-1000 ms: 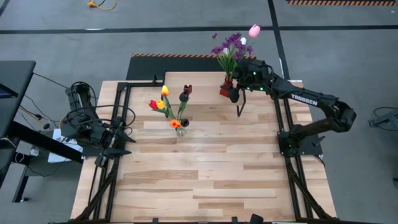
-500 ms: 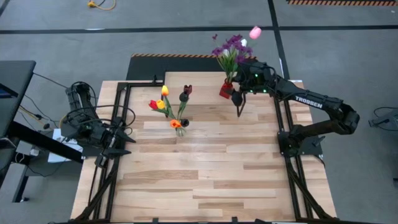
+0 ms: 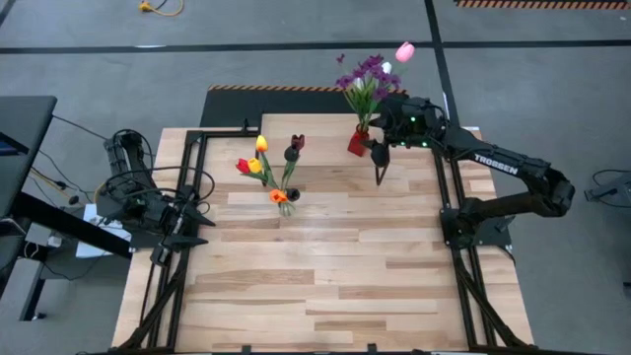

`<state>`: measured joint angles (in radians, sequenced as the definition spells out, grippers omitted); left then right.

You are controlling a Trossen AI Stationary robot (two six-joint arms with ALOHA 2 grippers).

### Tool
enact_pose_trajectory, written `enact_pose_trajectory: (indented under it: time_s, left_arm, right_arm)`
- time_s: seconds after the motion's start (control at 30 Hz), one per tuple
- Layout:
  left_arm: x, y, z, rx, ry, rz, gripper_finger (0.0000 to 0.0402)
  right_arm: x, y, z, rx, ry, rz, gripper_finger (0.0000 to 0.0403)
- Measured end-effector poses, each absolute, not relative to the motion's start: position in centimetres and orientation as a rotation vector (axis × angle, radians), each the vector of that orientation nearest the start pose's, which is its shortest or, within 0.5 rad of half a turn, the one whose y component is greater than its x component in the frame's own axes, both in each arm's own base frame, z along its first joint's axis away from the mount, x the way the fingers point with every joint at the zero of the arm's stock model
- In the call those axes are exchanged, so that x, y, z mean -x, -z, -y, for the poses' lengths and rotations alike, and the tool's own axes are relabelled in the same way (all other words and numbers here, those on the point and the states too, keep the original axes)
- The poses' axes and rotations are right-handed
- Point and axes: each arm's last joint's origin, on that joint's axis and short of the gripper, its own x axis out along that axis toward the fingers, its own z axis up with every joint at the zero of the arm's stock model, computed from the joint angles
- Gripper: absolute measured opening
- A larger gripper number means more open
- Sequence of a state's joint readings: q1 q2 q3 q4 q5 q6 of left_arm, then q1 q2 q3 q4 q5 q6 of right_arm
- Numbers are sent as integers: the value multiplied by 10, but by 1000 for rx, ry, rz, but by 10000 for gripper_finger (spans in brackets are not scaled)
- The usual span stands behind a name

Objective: Pick and place flowers into a vace then onto a shelf
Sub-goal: Put the red flower vase with the flowers on the shelf, then put the transparent flower vase with the flowers on the shelf

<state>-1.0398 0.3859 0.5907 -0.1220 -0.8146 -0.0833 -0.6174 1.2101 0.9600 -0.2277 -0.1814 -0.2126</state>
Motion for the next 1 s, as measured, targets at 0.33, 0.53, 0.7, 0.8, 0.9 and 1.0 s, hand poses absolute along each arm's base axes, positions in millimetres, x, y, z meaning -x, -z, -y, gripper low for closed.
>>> enact_pose_trajectory:
  time_s: [0.33, 0.53, 0.7, 0.8, 0.9, 1.0]
  left_arm:
    - [-64, -319, 67, 150, 227, 40, 184]
    - [-64, -319, 68, 116, 236, 44, 184]
    - [-64, -316, 69, 23, 274, 37, 184]
    - [-64, -313, 69, 18, 253, 11, 184]
    - [-67, -310, 73, 61, 226, -18, 184]
    - [-73, -305, 82, 84, 213, -54, 184]
  right_arm:
    - [-194, -324, 131, 20, 381, -460, 292]
    - [-174, -330, 111, -35, 364, -504, 292]
    - [-159, -334, 83, -52, 244, -540, 292]
    - [-153, -337, 65, -68, 175, -535, 292]
    - [-145, -341, 50, -93, 124, -520, 292]
    - [-137, -344, 36, -99, 67, -516, 292]
